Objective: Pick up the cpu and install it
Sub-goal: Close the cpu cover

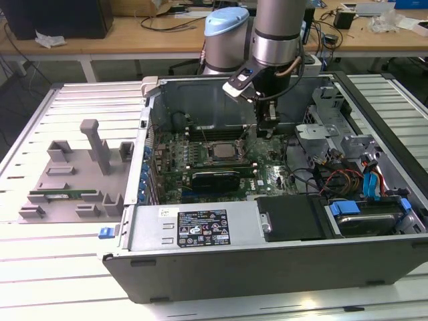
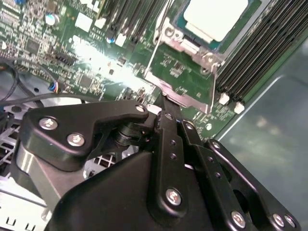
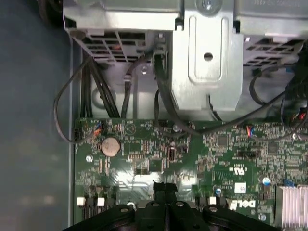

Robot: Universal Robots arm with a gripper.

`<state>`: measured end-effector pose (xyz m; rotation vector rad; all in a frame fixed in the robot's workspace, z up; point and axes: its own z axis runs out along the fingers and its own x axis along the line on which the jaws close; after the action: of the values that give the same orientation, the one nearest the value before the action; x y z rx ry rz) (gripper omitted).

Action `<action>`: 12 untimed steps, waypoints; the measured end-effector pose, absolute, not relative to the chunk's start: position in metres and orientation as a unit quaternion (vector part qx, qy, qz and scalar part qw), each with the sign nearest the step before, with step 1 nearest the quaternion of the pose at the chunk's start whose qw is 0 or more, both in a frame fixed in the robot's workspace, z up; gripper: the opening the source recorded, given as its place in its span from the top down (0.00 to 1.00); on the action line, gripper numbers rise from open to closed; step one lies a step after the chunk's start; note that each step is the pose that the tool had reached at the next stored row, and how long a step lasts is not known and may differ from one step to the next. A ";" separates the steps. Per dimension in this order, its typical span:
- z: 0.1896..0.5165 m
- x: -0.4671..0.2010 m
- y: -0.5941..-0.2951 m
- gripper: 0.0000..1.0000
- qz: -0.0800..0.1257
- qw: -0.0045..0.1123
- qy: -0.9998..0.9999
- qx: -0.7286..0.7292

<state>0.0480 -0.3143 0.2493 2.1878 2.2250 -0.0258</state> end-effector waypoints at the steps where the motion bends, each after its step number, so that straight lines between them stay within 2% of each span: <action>1: 0.249 0.045 -0.314 0.89 -0.008 0.011 0.713 0.701; 12: 0.249 0.007 -0.314 0.89 -0.008 0.011 0.713 0.701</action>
<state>0.0069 -0.3143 0.2493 2.1876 2.2242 -0.0238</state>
